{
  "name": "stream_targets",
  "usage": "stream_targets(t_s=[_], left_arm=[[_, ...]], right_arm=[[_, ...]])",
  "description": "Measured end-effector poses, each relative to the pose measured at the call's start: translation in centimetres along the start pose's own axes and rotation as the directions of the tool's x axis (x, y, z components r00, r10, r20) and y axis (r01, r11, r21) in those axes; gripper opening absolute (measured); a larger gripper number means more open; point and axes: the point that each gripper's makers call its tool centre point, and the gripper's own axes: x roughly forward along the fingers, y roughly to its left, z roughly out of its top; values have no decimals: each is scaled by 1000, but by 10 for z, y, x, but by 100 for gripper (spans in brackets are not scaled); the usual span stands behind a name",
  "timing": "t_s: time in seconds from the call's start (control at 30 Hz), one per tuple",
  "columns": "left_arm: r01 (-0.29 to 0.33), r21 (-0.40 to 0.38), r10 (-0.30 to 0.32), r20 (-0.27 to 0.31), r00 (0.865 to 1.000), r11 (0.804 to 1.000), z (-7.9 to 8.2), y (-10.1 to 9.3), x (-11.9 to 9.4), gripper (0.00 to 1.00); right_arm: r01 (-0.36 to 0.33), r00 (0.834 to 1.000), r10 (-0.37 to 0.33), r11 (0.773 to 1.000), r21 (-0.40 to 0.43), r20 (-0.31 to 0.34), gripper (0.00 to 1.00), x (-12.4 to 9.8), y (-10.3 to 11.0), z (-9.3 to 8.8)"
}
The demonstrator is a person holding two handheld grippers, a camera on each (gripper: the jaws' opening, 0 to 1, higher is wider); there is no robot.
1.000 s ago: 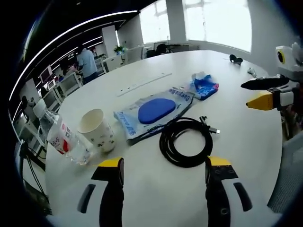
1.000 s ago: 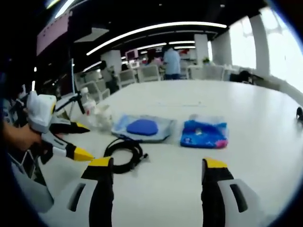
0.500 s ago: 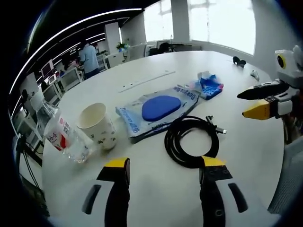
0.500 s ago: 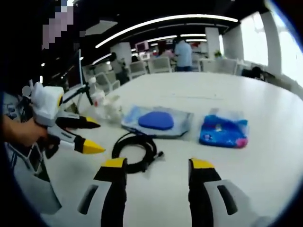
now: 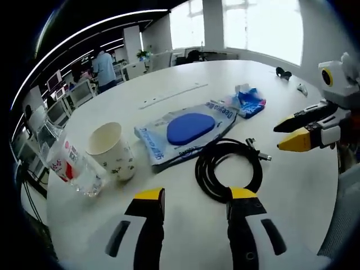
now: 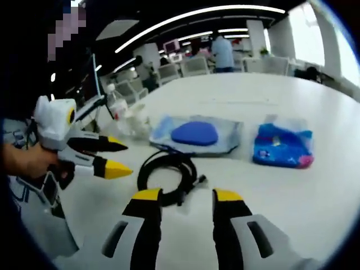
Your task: Arrange the tabletop items into an orderly group along one side of the table until the central work area is clear of visible clutter.
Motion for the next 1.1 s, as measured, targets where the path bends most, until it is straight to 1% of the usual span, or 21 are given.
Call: stream_targets(t_s=[0.13, 0.4, 0.43, 0.5, 0.6, 0.7, 0.8, 0.87, 0.97, 1.03, 1.07, 1.1], left_arm=[[17, -8, -17, -9, 1000, 1000, -1, -4, 6, 41], [29, -28, -30, -27, 999, 999, -2, -8, 18, 40], [31, -37, -32, -36, 999, 999, -3, -8, 19, 40], [29, -33, -31, -37, 999, 999, -4, -8, 22, 40], [32, -50, -34, -43, 998, 998, -4, -10, 26, 40], [38, -51, -41, -50, 998, 998, -6, -13, 29, 39], [44, -52, -48, -62, 997, 998, -8, -15, 32, 39], [47, -56, -50, -64, 997, 997, -8, -16, 34, 38], [47, -54, -51, -70, 996, 997, -8, -16, 38, 38], [43, -73, -49, -78, 996, 996, -8, -16, 41, 39], [43, -76, -49, -79, 996, 996, -8, -16, 42, 39], [40, -54, -44, -72, 996, 998, -6, -16, 43, 39]], right_arm=[[-2, 1000, 2, 1000, 8, -6, 32, 6, 0, -2], [-1, 1000, 2, 1000, 22, -24, 32, 18, 0, -6], [-5, 1000, 6, 1000, 26, -27, 32, 20, 1, -6], [-7, 999, 8, 1000, 26, -34, 32, 23, 2, -7], [-15, 999, 16, 999, 35, -42, 32, 29, 6, -8], [-15, 998, 17, 999, 33, -56, 32, 34, 8, -10], [-2, 997, 4, 1000, 22, -74, 31, 38, 8, -13], [20, 995, -19, 1000, 13, -95, 29, 40, 5, -15], [31, 994, -29, 999, 20, -106, 27, 43, 4, -17], [44, 992, -43, 999, 1, -121, 25, 45, 2, -20], [44, 993, -44, 999, 0, -106, 25, 46, 2, -17], [45, 993, -44, 999, 6, -109, 24, 45, 2, -17]])
